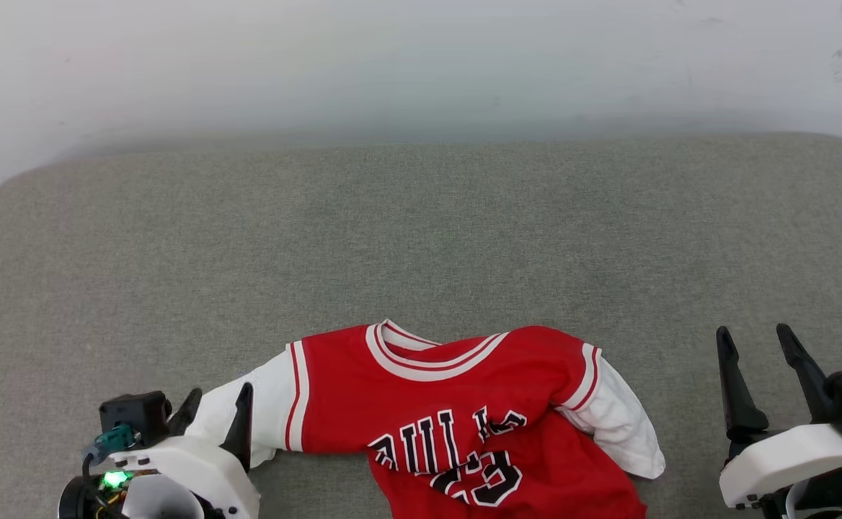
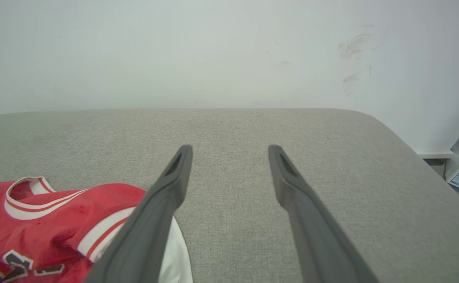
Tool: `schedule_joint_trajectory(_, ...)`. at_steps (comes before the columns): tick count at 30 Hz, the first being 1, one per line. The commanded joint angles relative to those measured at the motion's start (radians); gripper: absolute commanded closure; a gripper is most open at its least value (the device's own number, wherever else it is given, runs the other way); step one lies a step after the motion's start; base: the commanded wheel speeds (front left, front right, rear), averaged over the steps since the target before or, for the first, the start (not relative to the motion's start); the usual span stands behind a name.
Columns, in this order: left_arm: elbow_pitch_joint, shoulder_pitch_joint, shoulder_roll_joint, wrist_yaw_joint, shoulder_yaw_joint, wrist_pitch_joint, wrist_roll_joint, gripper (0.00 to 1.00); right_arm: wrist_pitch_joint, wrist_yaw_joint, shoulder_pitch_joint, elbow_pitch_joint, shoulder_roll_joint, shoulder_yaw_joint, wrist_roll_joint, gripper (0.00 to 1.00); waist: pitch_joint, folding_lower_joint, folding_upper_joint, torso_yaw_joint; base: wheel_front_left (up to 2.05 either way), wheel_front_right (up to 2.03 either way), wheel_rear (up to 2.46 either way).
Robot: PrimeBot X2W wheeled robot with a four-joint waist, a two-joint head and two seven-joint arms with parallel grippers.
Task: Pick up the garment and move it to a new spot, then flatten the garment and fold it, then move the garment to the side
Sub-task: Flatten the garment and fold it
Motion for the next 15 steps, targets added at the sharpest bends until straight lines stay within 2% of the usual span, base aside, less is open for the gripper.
schedule_joint_trajectory(1, -0.014, -0.021, -0.002, -0.007, -0.003, -0.039, 0.023, 0.00, 0.007, -0.001, 0.011, -0.007, 0.001, -0.003, -0.003, 0.00, -0.006, 0.0001, 0.0000, -0.003, 0.00, 0.00, 0.00)
schedule_joint_trajectory(9, -0.072, -0.061, -0.022, -0.032, -0.024, -0.225, 0.123, 0.00, 0.054, -0.001, 0.036, -0.022, 0.001, -0.037, 0.002, 0.00, -0.021, 0.0001, 0.0000, -0.013, 0.00, 0.00, 0.00)
schedule_joint_trajectory(13, -0.114, -0.068, -0.031, -0.027, -0.030, -0.257, 0.158, 0.00, 0.143, -0.001, 0.054, -0.001, 0.001, -0.048, 0.019, 0.00, -0.024, 0.0001, 0.0000, -0.014, 0.00, 0.00, 0.00)
schedule_joint_trajectory(15, -0.129, -0.069, -0.035, -0.027, -0.034, -0.264, 0.168, 0.00, 0.228, -0.001, 0.065, 0.017, 0.001, -0.051, 0.025, 0.00, -0.022, 0.0001, 0.0000, -0.010, 0.00, 0.00, 0.00)
